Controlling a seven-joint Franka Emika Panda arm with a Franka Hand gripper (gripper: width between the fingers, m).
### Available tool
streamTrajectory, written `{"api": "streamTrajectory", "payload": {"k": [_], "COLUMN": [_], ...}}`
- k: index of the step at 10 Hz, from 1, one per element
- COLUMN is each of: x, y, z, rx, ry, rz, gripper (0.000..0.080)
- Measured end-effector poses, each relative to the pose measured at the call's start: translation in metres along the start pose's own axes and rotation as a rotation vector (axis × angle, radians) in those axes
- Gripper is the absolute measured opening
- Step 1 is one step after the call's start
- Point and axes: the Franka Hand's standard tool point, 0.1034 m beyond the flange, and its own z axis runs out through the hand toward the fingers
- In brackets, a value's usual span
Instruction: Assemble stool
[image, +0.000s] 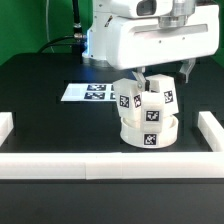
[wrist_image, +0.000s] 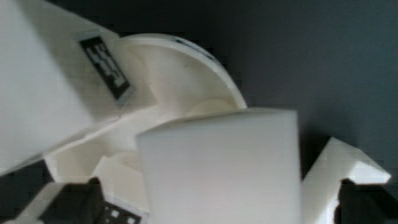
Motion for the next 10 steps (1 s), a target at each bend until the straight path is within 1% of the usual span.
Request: {"api": "streamTrajectory", "payload": {"k": [1, 2, 3, 4, 5, 6, 7, 9, 10], "x": [-0.0004, -0.0006, -0.0006, -0.0007, -0.0008, -0.0008, -0.0008, 0.0010, 0.0013], "y": [0.0004, 0.0008, 0.0008, 0.0009, 0.0011, 0.0010, 0.0010, -0.0027, -0.0032], "z": [0.0003, 0.0003, 0.0004, 0.0004, 0.0005, 0.0005, 0.0006, 0.0013, 0.0015], "rx": [0.000, 0.000, 0.000, 0.000, 0.000, 0.000, 0.001, 0.001, 0.008], "ry": [-0.001, -0.001, -0.001, -0.001, -0.001, -0.001, -0.001, 0.002, 0.004], "rz": [0.001, 0.002, 0.010, 0.029, 0.030, 0.042, 0.121, 0.379, 0.502], "gripper": [0.0618, 0.0618, 0.0439, 0.0439, 0.0337, 0.0337, 0.0337, 0.0337, 0.0337]}}
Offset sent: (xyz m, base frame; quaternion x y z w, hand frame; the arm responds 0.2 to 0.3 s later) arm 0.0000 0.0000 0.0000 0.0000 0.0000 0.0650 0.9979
